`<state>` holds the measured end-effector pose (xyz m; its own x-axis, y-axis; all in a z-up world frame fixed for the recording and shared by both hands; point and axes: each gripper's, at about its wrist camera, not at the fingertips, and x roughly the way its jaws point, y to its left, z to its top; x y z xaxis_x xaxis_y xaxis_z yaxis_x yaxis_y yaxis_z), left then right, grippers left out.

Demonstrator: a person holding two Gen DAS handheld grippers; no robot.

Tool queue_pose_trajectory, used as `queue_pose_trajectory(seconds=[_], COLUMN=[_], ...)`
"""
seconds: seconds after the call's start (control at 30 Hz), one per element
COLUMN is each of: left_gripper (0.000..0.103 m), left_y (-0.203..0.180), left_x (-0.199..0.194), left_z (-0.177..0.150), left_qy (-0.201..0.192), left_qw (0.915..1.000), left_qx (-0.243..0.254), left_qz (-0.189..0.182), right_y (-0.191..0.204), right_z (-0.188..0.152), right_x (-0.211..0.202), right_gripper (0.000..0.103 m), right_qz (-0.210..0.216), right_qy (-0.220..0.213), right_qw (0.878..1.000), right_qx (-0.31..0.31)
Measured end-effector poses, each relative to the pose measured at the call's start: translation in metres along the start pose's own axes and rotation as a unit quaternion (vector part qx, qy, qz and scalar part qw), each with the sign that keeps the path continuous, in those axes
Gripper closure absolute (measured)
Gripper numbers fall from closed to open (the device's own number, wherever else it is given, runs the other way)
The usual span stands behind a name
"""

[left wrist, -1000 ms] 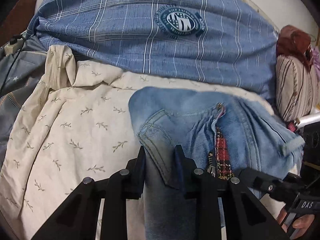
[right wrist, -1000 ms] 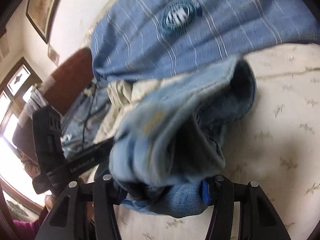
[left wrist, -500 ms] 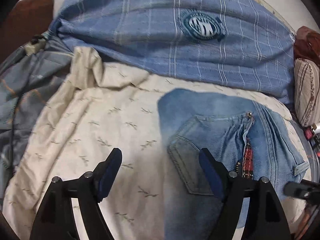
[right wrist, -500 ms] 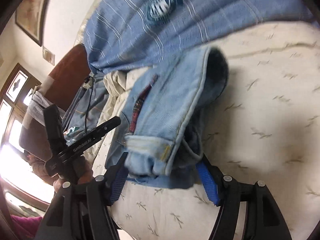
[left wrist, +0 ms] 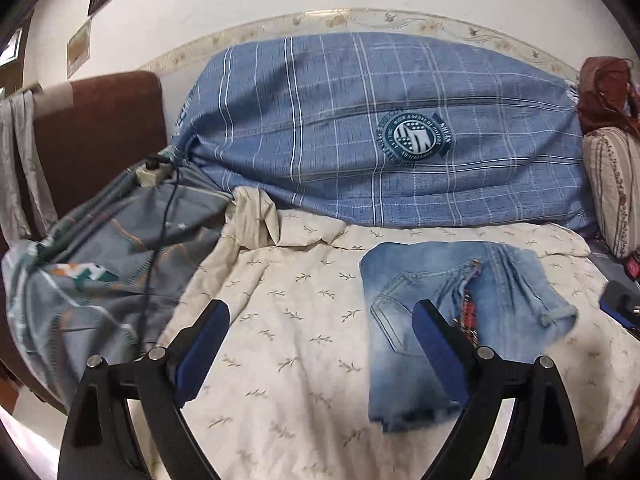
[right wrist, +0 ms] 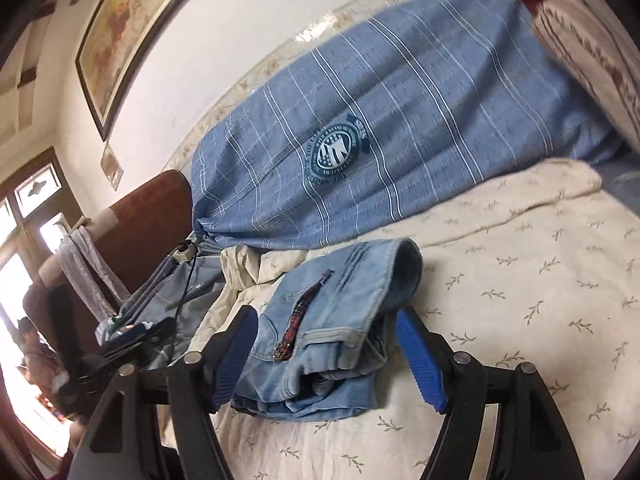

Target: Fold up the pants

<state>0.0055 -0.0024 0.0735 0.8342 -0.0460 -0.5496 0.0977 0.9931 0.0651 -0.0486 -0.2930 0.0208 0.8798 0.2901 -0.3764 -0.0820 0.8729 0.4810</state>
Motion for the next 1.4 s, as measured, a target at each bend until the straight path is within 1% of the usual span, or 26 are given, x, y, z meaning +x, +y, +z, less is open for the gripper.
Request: queue_pose_trajectory(seconds=[0.17,0.27,0.37,0.53,0.67,0.7,0.83,0.93,1.2,1.4], left_gripper=[0.01,0.008,0.002,0.002,0.002,0.002,0.002,0.002,0.002,0.002], left_y=[0.004,0.008,0.01,0.011,0.01,0.01,0.011,0.011,0.008,-0.001], left_x=[-0.041,-0.062,-0.08,-0.098,-0.1,-0.099,-0.096,-0.09,-0.075,-0.069], left_z=[0.009,0.012,0.014,0.013,0.008,0.008,0.004,0.002,-0.003,-0.008], left_qy=[-0.034,-0.052,-0.07,-0.08,-0.074,-0.072,-0.064,-0.055,-0.038,-0.032], left_qw=[0.9992,0.9985,0.9974,0.9966,0.997,0.9971,0.9976,0.9981,0.9988,0.9991], left_qx=[0.01,0.008,0.009,0.01,0.015,0.016,0.015,0.012,0.006,0.013], left_qz=[0.018,0.016,0.017,0.014,0.019,0.019,0.022,0.027,0.029,0.026], right_y=[0.025,0.042,0.06,0.087,0.099,0.1,0.102,0.096,0.073,0.071], right_z=[-0.011,-0.017,-0.02,-0.026,-0.033,-0.034,-0.044,-0.051,-0.057,-0.056], right_x=[-0.014,-0.024,-0.035,-0.055,-0.065,-0.066,-0.064,-0.058,-0.039,-0.041], right_gripper=[0.029,0.029,0.029,0.029,0.027,0.025,0.024,0.024,0.024,0.024], right_qz=[0.003,0.007,0.003,-0.007,-0.014,-0.014,-0.027,-0.033,-0.058,-0.054], right_qy=[-0.008,-0.012,-0.018,-0.034,-0.052,-0.054,-0.062,-0.066,-0.051,-0.057], right_qw=[1.0,1.0,0.999,0.996,0.993,0.992,0.989,0.989,0.99,0.989], right_qx=[-0.015,-0.027,-0.047,-0.086,-0.109,-0.111,-0.129,-0.127,-0.117,-0.121])
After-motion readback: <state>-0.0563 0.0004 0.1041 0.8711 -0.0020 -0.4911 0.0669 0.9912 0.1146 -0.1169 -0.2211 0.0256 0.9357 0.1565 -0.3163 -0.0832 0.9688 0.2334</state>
